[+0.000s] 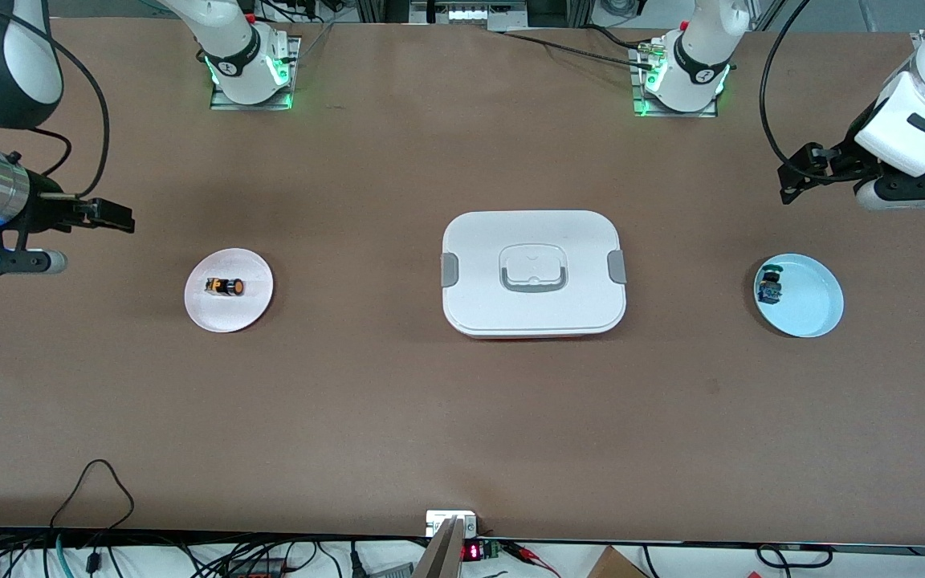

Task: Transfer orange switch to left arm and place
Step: 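Move the right gripper down toward the orange switch on the white plate, then lower the right gripper and close it on the orange switch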

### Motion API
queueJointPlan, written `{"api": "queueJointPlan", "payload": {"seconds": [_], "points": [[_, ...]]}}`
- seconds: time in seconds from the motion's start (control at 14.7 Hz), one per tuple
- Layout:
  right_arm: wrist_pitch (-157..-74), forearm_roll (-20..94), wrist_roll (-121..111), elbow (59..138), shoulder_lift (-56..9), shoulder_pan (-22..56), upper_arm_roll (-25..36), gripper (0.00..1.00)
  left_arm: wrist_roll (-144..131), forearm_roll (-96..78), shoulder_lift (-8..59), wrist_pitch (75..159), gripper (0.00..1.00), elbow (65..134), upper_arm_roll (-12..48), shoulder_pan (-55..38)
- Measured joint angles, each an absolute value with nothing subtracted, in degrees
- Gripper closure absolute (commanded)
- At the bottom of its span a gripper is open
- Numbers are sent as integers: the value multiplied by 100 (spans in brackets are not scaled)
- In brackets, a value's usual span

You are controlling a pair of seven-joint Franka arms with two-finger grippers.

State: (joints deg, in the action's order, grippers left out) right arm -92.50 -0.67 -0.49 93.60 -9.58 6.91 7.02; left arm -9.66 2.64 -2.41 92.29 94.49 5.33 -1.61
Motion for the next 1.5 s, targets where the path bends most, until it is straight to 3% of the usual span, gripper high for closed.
{"api": "queueJointPlan", "payload": {"seconds": [0.48, 1.5], "points": [[-9907, -67, -48, 9498, -1408, 721, 698, 0, -966, 264, -241, 9229, 0, 9449, 533, -161], [-12936, 279, -32, 11840, -1746, 765, 680, 0, -966, 264, -241, 9151, 0, 9449, 534, -161]]}}
